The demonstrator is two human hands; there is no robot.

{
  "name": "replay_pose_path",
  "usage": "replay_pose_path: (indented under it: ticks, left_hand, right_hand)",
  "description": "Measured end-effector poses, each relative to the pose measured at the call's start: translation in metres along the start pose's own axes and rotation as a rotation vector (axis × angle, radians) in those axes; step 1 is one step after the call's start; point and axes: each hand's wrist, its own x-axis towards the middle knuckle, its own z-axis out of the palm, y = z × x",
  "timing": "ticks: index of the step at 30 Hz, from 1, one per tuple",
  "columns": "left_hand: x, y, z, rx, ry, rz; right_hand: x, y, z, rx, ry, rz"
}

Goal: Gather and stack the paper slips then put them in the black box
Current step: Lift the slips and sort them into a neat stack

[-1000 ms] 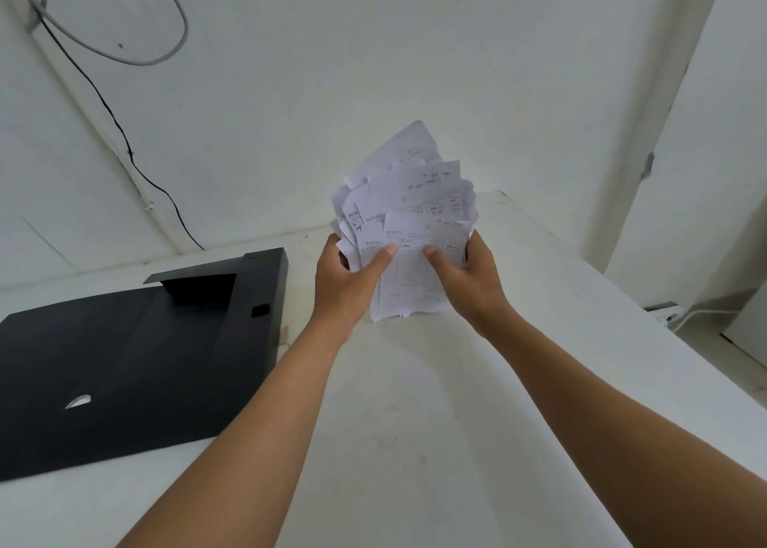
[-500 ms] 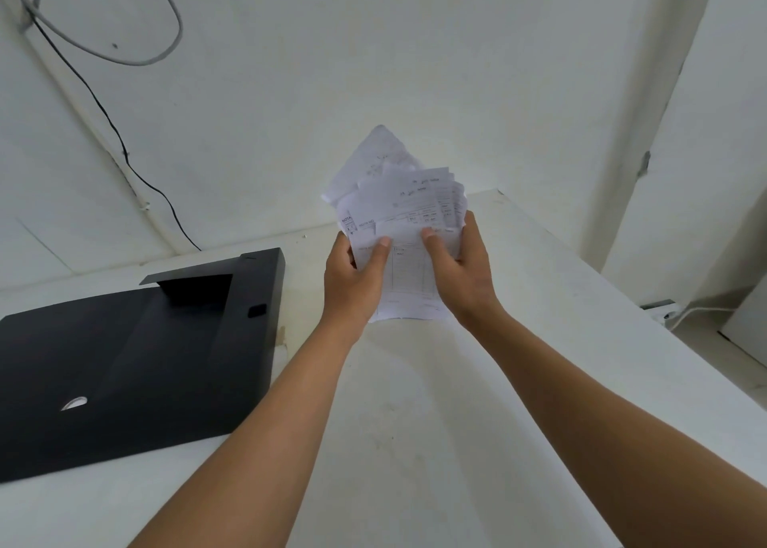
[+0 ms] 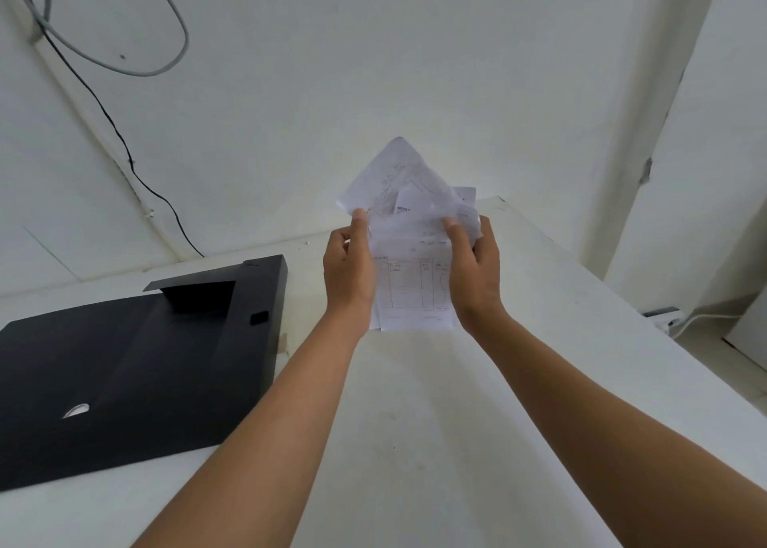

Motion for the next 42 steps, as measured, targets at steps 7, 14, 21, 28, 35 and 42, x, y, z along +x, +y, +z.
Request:
replay_pose_path:
  ticks: [7,14,21,28,35,42]
  left_hand:
    - [-0.002,0.015,0.011,0.008,-0.022,-0.017]
    - [-0.007,0.004,0.005,0.088,-0.186,0.058]
    - [-0.008,-0.004,0.002,0.113,-0.253,0.108]
    - [-0.005,-0.012,-0.004,0.140,-0.215,0.096]
    - [-0.002,-0.012,-0.006,0.148,-0.257,0.093]
    - [0.002,-0.016,-0.004,0.114,-0.209,0.104]
  right_hand:
    - [0.001,-0.012,0.013,0.073,0.071,0.108]
    - [0.004,-0.006,0.000,0.051,-0.006,0.097]
    - [0.010,-0.010,-0.002,0.043,0.065,0.086]
    - [0.010,-0.018,-0.006,0.012,-0.005,-0.043]
    - [0.024,-0.019,-0.007,-0.095,-0.086,-0.086]
    - [0.026,-0.014,-0.011,-0.123,-0.071,-0.144]
